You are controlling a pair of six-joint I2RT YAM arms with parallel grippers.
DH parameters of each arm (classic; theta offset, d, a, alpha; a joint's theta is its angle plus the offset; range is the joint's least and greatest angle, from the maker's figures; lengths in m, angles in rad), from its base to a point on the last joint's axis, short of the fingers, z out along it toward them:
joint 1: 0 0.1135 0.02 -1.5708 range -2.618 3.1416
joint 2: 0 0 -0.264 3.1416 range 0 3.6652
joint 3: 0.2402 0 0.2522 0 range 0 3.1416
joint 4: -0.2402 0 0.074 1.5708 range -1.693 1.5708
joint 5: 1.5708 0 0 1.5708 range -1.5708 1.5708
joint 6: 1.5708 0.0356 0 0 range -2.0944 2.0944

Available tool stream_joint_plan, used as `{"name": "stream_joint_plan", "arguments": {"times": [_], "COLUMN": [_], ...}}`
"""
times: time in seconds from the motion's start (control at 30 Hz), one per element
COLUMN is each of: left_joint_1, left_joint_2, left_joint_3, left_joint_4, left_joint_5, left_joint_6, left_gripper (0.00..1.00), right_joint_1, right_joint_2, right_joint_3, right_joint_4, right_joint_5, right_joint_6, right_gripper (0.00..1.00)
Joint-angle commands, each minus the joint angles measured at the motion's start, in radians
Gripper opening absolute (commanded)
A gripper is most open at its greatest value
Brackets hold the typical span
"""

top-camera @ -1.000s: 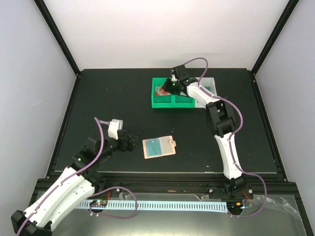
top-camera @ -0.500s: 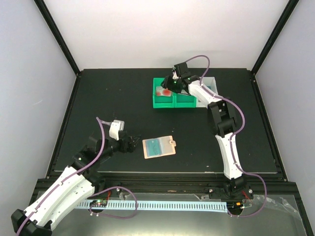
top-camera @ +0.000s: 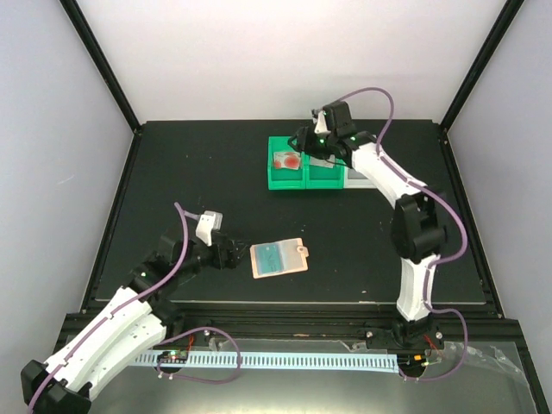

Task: Take the credit cards out of the card holder

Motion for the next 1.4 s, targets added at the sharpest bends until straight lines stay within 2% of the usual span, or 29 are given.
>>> {"name": "stream_joint_plan", "arguments": {"times": [0.0,0.3,0.53,0.7,0.97,1.17,1.37], "left_joint_1": [0.001,0.001,0.001,0.001,0.0,-0.002,-0.001], "left_joint_2": [0.009,0.038,0.084,0.114,0.164,0.16,0.159], "left_joint_3": [0.057,0.052,0.013,-0.071,-0.099,-0.102,-0.143], "left_joint_4": [-0.003,0.028,0.12,0.24,0.26,0.242,0.299], "left_joint_5": [0.066,0.142,0.23,0.255,0.242,0.247,0.27], "left_joint_6": [-0.019,-0.059,-0.12,-0.173,-0.195,-0.204,-0.253], "left_gripper": [0.99,0.98,0.95,0.94,0.93,0.92,0.92], "right_joint_1": [-0.002,0.008,0.053,0.074,0.194,0.271,0.336], "right_joint_2": [-0.159,-0.509,-0.685,-0.73,-0.683,-0.561,-0.446], "right_joint_3": [-0.23,-0.708,-0.95,-1.073,-1.113,-1.046,-0.947], "right_joint_4": [0.083,0.231,0.246,0.268,0.282,0.25,0.195], "right_joint_5": [-0.035,-0.075,-0.043,0.004,0.079,0.126,0.195], "right_joint_6": [-0.014,0.002,-0.036,-0.048,-0.069,-0.093,-0.116], "right_gripper": [0.54,0.49,0.49,0.54,0.6,0.67,0.69]}}
